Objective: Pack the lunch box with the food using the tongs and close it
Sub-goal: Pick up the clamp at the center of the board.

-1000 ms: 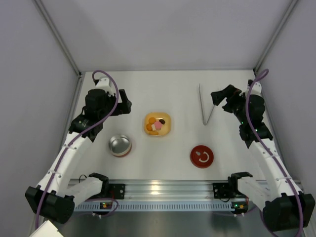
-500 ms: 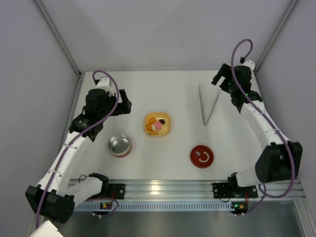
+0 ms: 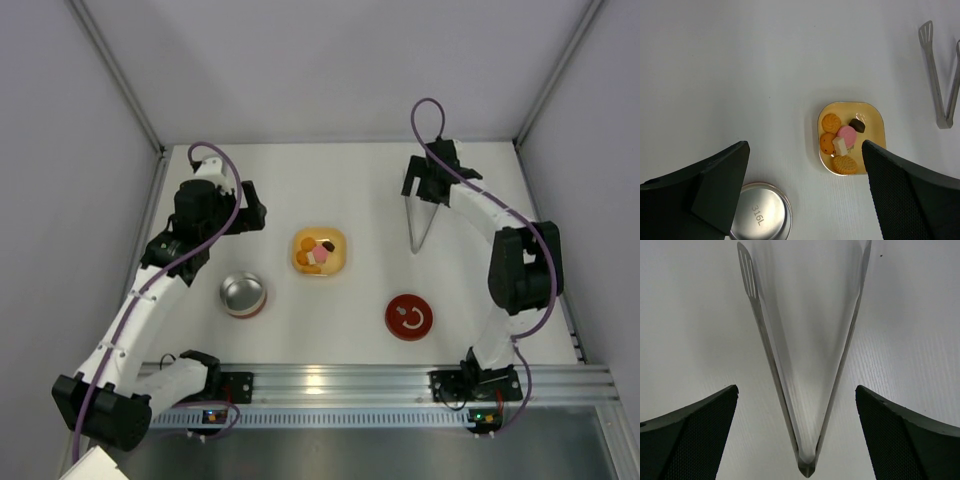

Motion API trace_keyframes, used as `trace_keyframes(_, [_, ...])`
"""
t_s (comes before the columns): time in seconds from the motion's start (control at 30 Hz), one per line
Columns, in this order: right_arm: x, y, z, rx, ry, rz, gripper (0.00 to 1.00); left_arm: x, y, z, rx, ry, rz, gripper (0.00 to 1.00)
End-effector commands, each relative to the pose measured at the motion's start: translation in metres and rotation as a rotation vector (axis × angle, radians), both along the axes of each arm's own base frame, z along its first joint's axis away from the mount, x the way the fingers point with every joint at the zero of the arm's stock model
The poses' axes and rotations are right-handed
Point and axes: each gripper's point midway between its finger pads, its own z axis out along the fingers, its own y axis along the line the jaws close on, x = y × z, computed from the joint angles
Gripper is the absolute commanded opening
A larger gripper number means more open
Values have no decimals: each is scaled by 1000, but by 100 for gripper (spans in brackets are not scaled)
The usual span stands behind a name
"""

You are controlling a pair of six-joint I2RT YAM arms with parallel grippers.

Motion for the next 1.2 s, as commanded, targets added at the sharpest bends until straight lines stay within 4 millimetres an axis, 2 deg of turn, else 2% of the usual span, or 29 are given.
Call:
trace_keyframes(0.0, [-7,13,1,-32,0,47,99,5,-1,11,-14,-34,-4,99])
trace_keyframes(0.07, [-12,22,-10,-41,28,66,99,5,-2,10,-15,-31,-5,99])
trace_keyframes(0.27, [-23,21,-40,-88,98,51,99,6,-1,8,-10,-24,0,99])
trace_keyframes(0.5, [-32,16,-51,-101,116,25,100,8,-3,3,-8,-7,-5,99])
trace_keyframes(0.73, [-36,21,-78,-98,168,41,99,9,-3,0,-8,2,-5,99])
trace_keyframes(1.17, [-31,21,-88,-88,157,15,99,10,-4,-3,-3,12,-10,99])
